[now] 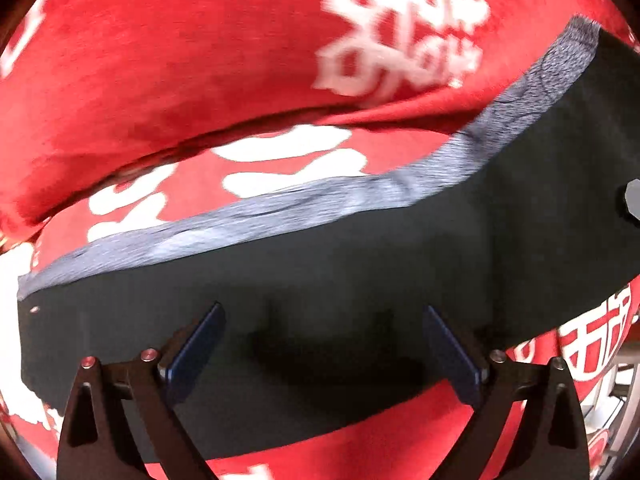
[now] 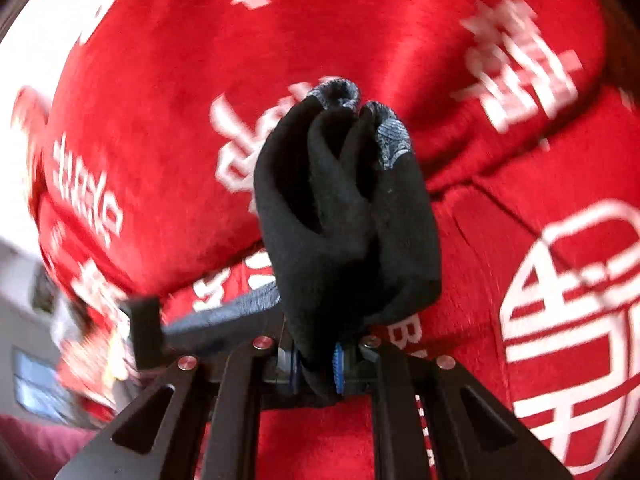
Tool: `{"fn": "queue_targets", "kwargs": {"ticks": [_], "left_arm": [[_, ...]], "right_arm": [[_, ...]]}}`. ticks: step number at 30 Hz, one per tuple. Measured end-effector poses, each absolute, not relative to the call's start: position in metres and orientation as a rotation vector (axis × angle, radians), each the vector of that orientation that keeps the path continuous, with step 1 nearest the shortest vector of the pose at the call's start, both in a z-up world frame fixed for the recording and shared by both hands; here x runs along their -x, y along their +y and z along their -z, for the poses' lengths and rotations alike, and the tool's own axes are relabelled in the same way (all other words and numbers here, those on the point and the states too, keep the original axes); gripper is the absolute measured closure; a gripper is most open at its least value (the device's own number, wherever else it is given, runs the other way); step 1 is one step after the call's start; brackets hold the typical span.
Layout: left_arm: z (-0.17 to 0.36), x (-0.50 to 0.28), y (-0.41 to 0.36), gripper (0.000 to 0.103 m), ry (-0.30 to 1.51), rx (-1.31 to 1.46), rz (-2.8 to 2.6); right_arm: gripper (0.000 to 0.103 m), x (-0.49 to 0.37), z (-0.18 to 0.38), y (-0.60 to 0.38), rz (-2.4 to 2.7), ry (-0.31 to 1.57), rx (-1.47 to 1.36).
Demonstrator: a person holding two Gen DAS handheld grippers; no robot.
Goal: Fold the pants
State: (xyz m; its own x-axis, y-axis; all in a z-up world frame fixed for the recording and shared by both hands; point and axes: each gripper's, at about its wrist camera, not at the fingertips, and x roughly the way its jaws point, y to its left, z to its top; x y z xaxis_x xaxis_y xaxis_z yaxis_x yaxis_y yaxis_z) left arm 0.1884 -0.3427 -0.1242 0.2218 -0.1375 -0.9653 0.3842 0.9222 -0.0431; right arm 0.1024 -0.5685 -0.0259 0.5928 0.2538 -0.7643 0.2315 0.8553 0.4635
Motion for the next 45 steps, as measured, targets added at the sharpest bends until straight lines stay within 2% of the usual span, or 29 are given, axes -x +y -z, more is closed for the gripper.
{"fn": "queue_targets", "kwargs": {"ticks": [5, 10, 15, 17, 18, 19, 21, 22, 26, 30, 31, 33, 35, 41, 43, 44, 45], "left_arm": [[0.118, -0.197, -0.256, 0.003, 1.316, -0.162, 0.254], [0.125, -0.198, -0.171, 0.003, 1.35, -0.088, 0.138], [0.125, -0.193, -0.123, 0.003, 1.361, -0.088, 0.102], [0.127, -0.194, -0.109, 0.003, 1.367, -0.069, 0.105], [0.126, -0.195, -0.105, 0.003, 1.368, -0.066, 0.108], [0.127, -0.197, -0.103, 0.003, 1.366, -0.066, 0.118], [0.123, -0.198, -0.101, 0.003, 1.365, -0.066, 0.135], [0.122, -0.199, -0.1, 0.003, 1.365, -0.065, 0.148], [0.106, -0.205, -0.109, 0.003, 1.356, -0.042, 0.237], [0.096, -0.206, -0.138, 0.004, 1.346, -0.051, 0.35], [0.096, -0.207, -0.149, 0.006, 1.348, -0.065, 0.377], [0.098, -0.207, -0.167, 0.026, 1.359, -0.082, 0.427], [0.104, -0.208, -0.186, 0.033, 1.373, -0.089, 0.471], [0.129, -0.217, -0.214, 0.033, 1.451, -0.017, 0.526], [0.141, -0.22, -0.217, 0.045, 1.48, 0.007, 0.53], [0.146, -0.22, -0.218, 0.059, 1.497, 0.011, 0.531], [0.151, -0.22, -0.218, 0.06, 1.513, 0.013, 0.528]], "right_arm": [[0.09, -0.123, 0.023, -0.478, -0.047, 0.996, -0.343], [0.088, -0.146, 0.051, -0.383, -0.1, 1.055, -0.263], [0.078, -0.161, 0.105, -0.3, -0.074, 1.193, -0.087], [0.076, -0.158, 0.11, -0.282, -0.027, 1.21, -0.009], [0.07, -0.156, 0.107, -0.276, -0.019, 1.207, 0.004], [0.066, -0.153, 0.1, -0.273, -0.036, 1.201, -0.014], [0.046, -0.148, 0.082, -0.269, -0.083, 1.194, -0.057], [0.043, -0.145, 0.073, -0.267, -0.104, 1.183, -0.066], [0.043, -0.124, 0.04, -0.29, -0.257, 1.149, -0.337], [0.043, -0.11, 0.069, -0.372, -0.121, 1.155, -0.857], [0.043, -0.104, 0.087, -0.393, -0.082, 1.147, -1.013], [0.047, -0.097, 0.11, -0.417, -0.049, 1.127, -1.18], [0.049, -0.094, 0.121, -0.425, -0.043, 1.135, -1.223], [0.051, -0.086, 0.151, -0.436, -0.025, 1.097, -1.371], [0.051, -0.086, 0.161, -0.437, -0.015, 1.096, -1.392], [0.052, -0.086, 0.165, -0.437, -0.014, 1.101, -1.401], [0.052, -0.085, 0.17, -0.435, -0.013, 1.11, -1.41]]}}
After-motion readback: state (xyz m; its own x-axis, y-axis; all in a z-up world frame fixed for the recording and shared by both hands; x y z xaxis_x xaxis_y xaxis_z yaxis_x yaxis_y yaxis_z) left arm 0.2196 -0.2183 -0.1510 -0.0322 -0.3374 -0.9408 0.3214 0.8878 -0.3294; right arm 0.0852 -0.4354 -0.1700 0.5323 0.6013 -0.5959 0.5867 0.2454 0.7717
